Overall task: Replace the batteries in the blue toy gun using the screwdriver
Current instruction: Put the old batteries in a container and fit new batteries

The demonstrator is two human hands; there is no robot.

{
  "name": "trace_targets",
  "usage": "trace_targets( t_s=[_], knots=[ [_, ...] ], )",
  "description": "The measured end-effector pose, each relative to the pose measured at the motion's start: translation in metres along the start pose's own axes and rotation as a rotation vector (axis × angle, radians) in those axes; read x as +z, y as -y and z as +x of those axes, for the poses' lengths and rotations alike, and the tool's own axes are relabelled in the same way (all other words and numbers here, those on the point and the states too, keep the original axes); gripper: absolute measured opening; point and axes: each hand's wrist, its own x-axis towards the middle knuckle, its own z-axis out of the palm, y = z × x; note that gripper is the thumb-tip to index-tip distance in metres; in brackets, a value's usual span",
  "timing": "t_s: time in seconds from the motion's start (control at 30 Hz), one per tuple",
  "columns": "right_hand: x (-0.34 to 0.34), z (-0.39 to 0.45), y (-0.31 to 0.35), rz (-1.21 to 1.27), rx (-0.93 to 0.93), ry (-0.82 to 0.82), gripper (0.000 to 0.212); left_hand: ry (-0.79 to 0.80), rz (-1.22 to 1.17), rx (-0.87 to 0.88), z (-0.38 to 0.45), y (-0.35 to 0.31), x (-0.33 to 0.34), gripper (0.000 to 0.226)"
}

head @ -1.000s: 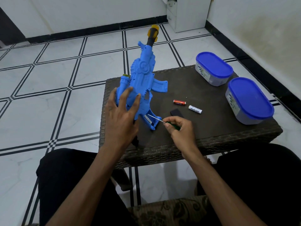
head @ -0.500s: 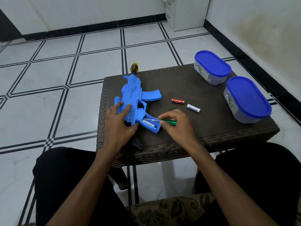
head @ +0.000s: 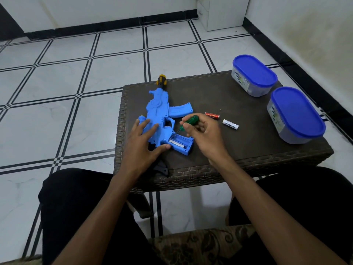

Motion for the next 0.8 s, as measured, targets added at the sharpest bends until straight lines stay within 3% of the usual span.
trace_targets(
  t_s=[0.07, 0.17, 0.33, 0.8],
  knots=[
    [0.002, 0.005, -0.003, -0.055, -0.044, 0.052, 0.001, -0.011, 0.011, 0.063, 0.002, -0.006, 0.0, 0.076],
    [0.006, 0.01, -0.003, -0.077, -0.051, 0.135, 0.012, 0.065, -0.01, 0.111, 0.005, -0.017, 0.006, 0.068],
    [0.016, 0.019, 0.009, -0.267, -0.137, 0.228, 0.013, 0.096, -0.085, 0.125, 0.005, -0.015, 0.016, 0.066],
    [0.017, 0.032, 0.013, -0.232, -0.096, 0.178, 0.009, 0.081, -0.094, 0.088, 0.006, -0.014, 0.018, 0.051]
  ],
)
